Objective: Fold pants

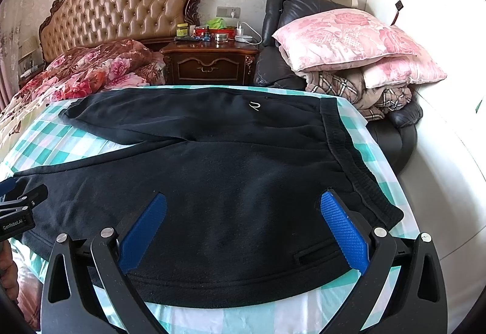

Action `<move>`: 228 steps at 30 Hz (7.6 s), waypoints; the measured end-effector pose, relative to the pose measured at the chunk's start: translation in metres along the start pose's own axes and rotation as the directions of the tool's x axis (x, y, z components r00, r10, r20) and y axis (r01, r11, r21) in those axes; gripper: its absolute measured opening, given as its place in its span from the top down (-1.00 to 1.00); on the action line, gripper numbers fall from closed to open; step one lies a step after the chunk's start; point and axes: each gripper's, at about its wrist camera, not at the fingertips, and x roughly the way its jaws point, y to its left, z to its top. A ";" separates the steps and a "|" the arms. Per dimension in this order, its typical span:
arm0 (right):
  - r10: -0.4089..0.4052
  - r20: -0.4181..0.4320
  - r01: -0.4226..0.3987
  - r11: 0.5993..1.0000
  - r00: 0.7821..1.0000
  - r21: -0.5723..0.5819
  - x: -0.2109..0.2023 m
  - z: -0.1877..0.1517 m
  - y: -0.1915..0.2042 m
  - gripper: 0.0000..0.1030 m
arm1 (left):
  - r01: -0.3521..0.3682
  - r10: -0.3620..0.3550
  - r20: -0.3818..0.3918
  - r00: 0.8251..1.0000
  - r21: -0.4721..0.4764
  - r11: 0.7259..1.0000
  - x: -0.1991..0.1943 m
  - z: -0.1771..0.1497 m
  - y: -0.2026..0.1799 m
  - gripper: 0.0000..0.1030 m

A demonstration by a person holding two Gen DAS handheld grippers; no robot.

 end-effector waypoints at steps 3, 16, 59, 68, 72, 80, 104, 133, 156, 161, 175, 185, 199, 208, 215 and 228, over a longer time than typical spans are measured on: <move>-0.001 0.002 0.001 1.000 1.000 -0.002 -0.001 0.000 0.000 -0.91 | -0.009 0.009 -0.001 1.000 -0.006 1.000 0.001 0.002 -0.001 -0.97; 0.000 0.002 0.000 1.000 1.000 0.003 0.001 0.000 -0.002 -0.91 | -0.011 0.011 -0.009 1.000 -0.011 1.000 0.002 0.001 0.001 -0.97; 0.002 0.005 -0.002 1.000 1.000 0.011 -0.001 -0.001 -0.005 -0.91 | -0.008 0.008 -0.019 1.000 -0.010 1.000 0.005 -0.001 0.000 -0.97; 0.013 0.000 -0.013 1.000 1.000 0.003 0.001 -0.001 -0.006 -0.91 | -0.013 0.013 -0.012 1.000 0.025 1.000 0.004 0.003 0.001 -0.97; 0.044 -0.015 -0.044 0.999 0.999 -0.019 0.008 0.005 -0.009 -0.91 | -0.001 0.004 -0.038 0.999 0.104 0.995 0.008 0.012 0.002 -0.97; 0.105 -0.052 -0.107 0.994 0.993 -0.035 0.033 0.033 -0.029 -0.91 | 0.058 -0.055 -0.027 0.998 0.167 0.984 0.017 0.050 0.009 -0.97; 0.248 -0.150 -0.262 0.962 0.957 -0.078 0.178 0.140 -0.045 -0.91 | 0.319 -0.302 -0.246 0.921 0.032 0.947 0.181 0.203 0.018 -0.97; 0.367 -0.504 -0.534 0.811 0.782 -0.238 0.388 0.220 -0.074 -0.87 | 0.467 -0.345 -0.342 0.874 0.398 0.790 0.355 0.345 0.030 -0.96; 0.430 -0.530 -0.621 0.741 0.731 -0.256 0.400 0.214 -0.075 0.16 | 0.634 -0.387 -0.516 0.764 0.494 0.595 0.409 0.319 0.034 0.29; 0.416 -0.500 -0.603 0.738 0.760 -0.303 0.386 0.214 -0.078 0.83 | 0.588 -0.364 -0.469 0.804 0.543 0.600 0.391 0.311 0.032 0.66; 0.416 -0.424 -0.584 0.686 0.805 -0.434 0.307 0.210 -0.081 0.86 | 0.463 -0.326 -0.330 0.886 0.662 0.589 0.289 0.304 0.039 0.71; 0.397 -0.289 -0.491 0.697 0.871 -0.522 0.200 0.189 -0.084 0.86 | 0.308 -0.283 -0.162 0.945 0.730 0.610 0.172 0.257 0.050 0.73; 0.375 -0.134 -0.385 0.748 0.917 -0.541 0.080 0.086 -0.088 0.86 | 0.137 -0.236 0.023 0.972 0.758 0.637 0.036 0.112 0.060 0.74; 0.380 -0.120 -0.388 0.780 0.917 -0.491 0.041 0.000 -0.092 0.86 | 0.107 -0.203 0.041 0.978 0.739 0.665 0.006 0.012 0.064 0.73; 0.389 -0.158 -0.420 0.830 0.907 -0.366 0.054 -0.061 -0.097 0.86 | 0.057 -0.135 0.043 0.990 0.749 0.660 0.012 -0.051 0.053 0.73; 0.436 0.087 -0.435 0.821 0.896 0.370 0.041 -0.109 -0.188 -0.67 | 0.046 -0.115 0.053 0.992 0.698 0.714 0.034 -0.076 0.059 0.68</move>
